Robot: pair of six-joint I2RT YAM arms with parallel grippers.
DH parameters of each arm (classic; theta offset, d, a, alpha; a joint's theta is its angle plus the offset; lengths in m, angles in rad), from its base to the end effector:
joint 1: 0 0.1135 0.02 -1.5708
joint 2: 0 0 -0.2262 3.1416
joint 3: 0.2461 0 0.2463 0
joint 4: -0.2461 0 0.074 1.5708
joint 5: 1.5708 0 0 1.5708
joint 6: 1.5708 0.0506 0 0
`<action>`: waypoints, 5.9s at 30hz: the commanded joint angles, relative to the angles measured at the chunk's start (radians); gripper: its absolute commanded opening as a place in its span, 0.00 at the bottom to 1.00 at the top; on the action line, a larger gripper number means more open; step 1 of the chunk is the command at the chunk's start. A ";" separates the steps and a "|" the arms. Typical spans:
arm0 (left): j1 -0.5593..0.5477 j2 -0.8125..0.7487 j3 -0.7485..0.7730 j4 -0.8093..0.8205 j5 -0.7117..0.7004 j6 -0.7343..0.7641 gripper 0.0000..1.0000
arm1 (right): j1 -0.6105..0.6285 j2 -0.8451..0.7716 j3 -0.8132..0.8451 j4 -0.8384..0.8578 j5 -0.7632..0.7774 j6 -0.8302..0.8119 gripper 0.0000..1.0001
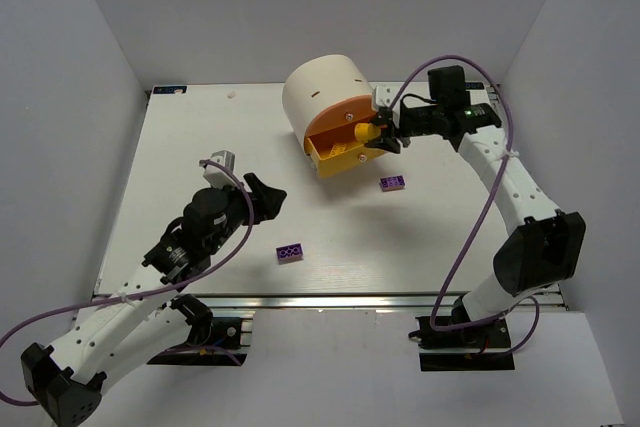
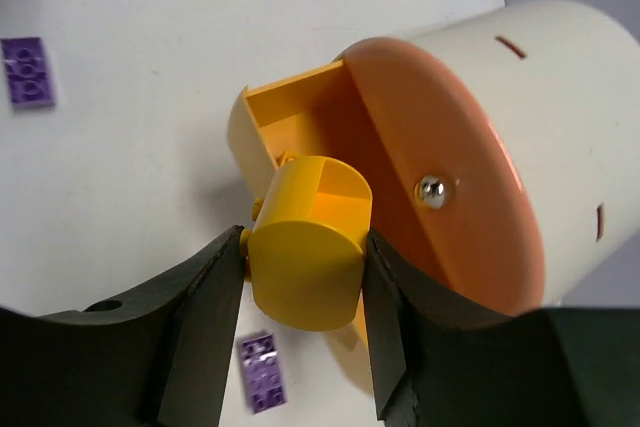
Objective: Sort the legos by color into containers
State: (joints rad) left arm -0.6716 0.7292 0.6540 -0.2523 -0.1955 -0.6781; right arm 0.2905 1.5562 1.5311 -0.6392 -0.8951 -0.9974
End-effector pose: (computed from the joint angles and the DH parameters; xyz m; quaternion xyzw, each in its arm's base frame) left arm 0.1714 -0.1237 0.2663 -0.0595 0.8088 -0.3002 0.5021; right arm 0.3146 0.1353 0.3285 -0.6381 0.5344 0.2284 0.5050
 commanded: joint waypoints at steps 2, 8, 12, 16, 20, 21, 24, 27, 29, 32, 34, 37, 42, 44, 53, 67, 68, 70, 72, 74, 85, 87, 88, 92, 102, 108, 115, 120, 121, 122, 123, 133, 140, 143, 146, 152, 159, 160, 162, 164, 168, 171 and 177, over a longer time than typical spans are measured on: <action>-0.005 -0.027 -0.024 0.011 -0.005 -0.017 0.74 | 0.065 0.021 0.006 0.217 0.100 -0.064 0.00; -0.005 -0.017 -0.010 -0.001 -0.015 -0.009 0.75 | 0.150 0.108 0.084 0.291 0.143 -0.052 0.00; -0.005 -0.024 -0.019 -0.001 -0.016 -0.014 0.75 | 0.180 0.139 0.093 0.266 0.179 -0.067 0.17; -0.005 -0.040 -0.037 -0.001 -0.015 -0.028 0.75 | 0.203 0.151 0.077 0.260 0.222 -0.063 0.41; -0.005 -0.037 -0.039 -0.001 -0.015 -0.029 0.75 | 0.205 0.160 0.080 0.280 0.257 -0.015 0.67; -0.005 -0.037 -0.036 -0.002 -0.015 -0.029 0.75 | 0.205 0.157 0.083 0.283 0.252 -0.007 0.73; -0.005 -0.022 -0.030 -0.002 -0.016 -0.024 0.75 | 0.200 0.145 0.092 0.291 0.237 0.045 0.75; -0.005 -0.010 -0.027 0.008 -0.012 -0.024 0.75 | 0.197 0.107 0.092 0.288 0.202 0.112 0.70; -0.005 -0.007 -0.024 0.008 -0.010 -0.024 0.75 | 0.188 0.079 0.089 0.276 0.187 0.216 0.51; -0.005 -0.005 -0.022 0.004 -0.009 -0.024 0.74 | 0.161 0.015 0.040 0.160 0.046 0.202 0.00; -0.005 -0.019 -0.040 0.010 -0.009 -0.029 0.73 | 0.141 -0.034 -0.061 -0.067 -0.037 -0.057 0.00; -0.005 -0.021 -0.056 0.027 0.002 -0.034 0.73 | 0.147 -0.050 -0.165 -0.212 0.004 -0.271 0.00; -0.005 0.007 -0.030 0.019 0.014 -0.032 0.73 | 0.164 -0.039 -0.238 0.000 0.170 -0.149 0.00; -0.005 0.010 -0.021 0.015 0.010 -0.026 0.73 | 0.182 -0.018 -0.258 0.125 0.225 -0.121 0.00; -0.005 -0.043 -0.044 -0.007 -0.007 -0.055 0.73 | 0.245 0.079 -0.302 0.542 0.531 0.048 0.00; -0.005 -0.042 -0.045 -0.011 -0.010 -0.057 0.74 | 0.272 0.223 -0.183 0.745 0.680 0.161 0.00; -0.005 -0.039 -0.044 -0.013 -0.010 -0.057 0.74 | 0.271 0.243 -0.172 0.745 0.685 0.167 0.00; -0.005 -0.037 -0.040 -0.019 -0.012 -0.057 0.74 | 0.271 0.268 -0.143 0.753 0.696 0.198 0.00; -0.005 -0.037 -0.039 -0.021 -0.015 -0.058 0.74 | 0.266 0.283 -0.124 0.751 0.696 0.233 0.00; -0.005 -0.039 -0.039 -0.025 -0.016 -0.057 0.74 | 0.263 0.289 -0.112 0.737 0.683 0.247 0.00; -0.005 -0.042 -0.074 0.002 -0.005 -0.074 0.74 | 0.216 -0.085 -0.554 0.789 0.501 0.605 0.68; -0.005 -0.025 -0.074 0.008 0.007 -0.075 0.74 | 0.202 -0.099 -0.617 0.825 0.515 0.816 0.70; -0.005 -0.018 -0.070 0.007 0.011 -0.074 0.74 | 0.199 -0.094 -0.626 0.831 0.533 0.883 0.65; -0.005 0.007 -0.041 -0.018 0.018 -0.069 0.74 | 0.173 -0.038 -0.643 0.903 0.564 1.253 0.58; -0.005 -0.004 -0.022 -0.062 -0.009 -0.103 0.74 | 0.118 0.204 -0.602 1.154 0.565 1.672 0.68; -0.005 0.068 0.010 -0.051 -0.002 -0.094 0.74 | 0.079 0.350 -0.503 1.288 0.576 1.809 0.71; -0.005 0.104 0.013 -0.035 0.008 -0.086 0.75 | 0.062 0.458 -0.352 1.236 0.591 1.879 0.70; -0.005 0.102 0.009 -0.035 0.005 -0.084 0.75 | 0.064 0.490 -0.321 1.228 0.590 1.902 0.62; -0.005 0.104 0.009 -0.035 0.004 -0.084 0.75 | 0.064 0.495 -0.321 1.230 0.590 1.904 0.62; -0.005 0.104 0.009 -0.035 0.004 -0.086 0.75 | 0.064 0.498 -0.321 1.227 0.584 1.905 0.61; -0.005 0.105 0.009 -0.035 0.005 -0.086 0.75 | 0.064 0.498 -0.327 1.233 0.575 1.915 0.60; -0.005 0.118 0.007 -0.030 0.018 -0.090 0.75 | 0.073 0.530 -0.319 1.245 0.570 1.919 0.56; -0.005 0.122 0.016 -0.041 0.016 -0.090 0.75 | 0.075 0.573 -0.281 1.253 0.571 1.919 0.51; -0.005 0.134 0.024 -0.041 0.018 -0.087 0.75 | 0.072 0.587 -0.255 1.254 0.570 1.919 0.46; -0.005 0.150 0.032 -0.039 0.019 -0.084 0.75 | 0.070 0.596 -0.241 1.254 0.567 1.921 0.40; -0.005 0.170 0.036 -0.025 0.033 -0.084 0.75 | 0.068 0.587 -0.276 1.274 0.555 1.930 0.24; -0.005 0.167 0.018 -0.018 0.047 -0.086 0.75 | 0.056 0.506 -0.397 1.311 0.525 1.930 0.19; -0.005 0.167 0.010 -0.016 0.047 -0.084 0.75 | 0.052 0.493 -0.441 1.325 0.513 1.929 0.18; -0.005 0.165 0.004 -0.018 0.056 -0.086 0.75 | 0.044 0.452 -0.492 1.343 0.496 1.929 0.17; -0.005 0.162 -0.010 -0.016 0.065 -0.086 0.75 | 0.041 0.426 -0.569 1.368 0.483 1.925 0.16; -0.005 0.162 -0.034 -0.018 0.087 -0.086 0.75 | 0.036 0.340 -0.675 1.386 0.470 1.918 0.18; -0.005 0.162 -0.051 -0.021 0.094 -0.090 0.75 | 0.035 0.312 -0.713 1.392 0.463 1.904 0.25; -0.005 0.159 -0.062 -0.034 0.100 -0.090 0.78 | 0.033 0.300 -0.706 1.434 0.386 1.837 0.89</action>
State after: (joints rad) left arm -0.6716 0.9058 0.5964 -0.2844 -0.1112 -0.7681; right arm 0.3325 1.8931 0.8188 0.7353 -0.4496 0.8944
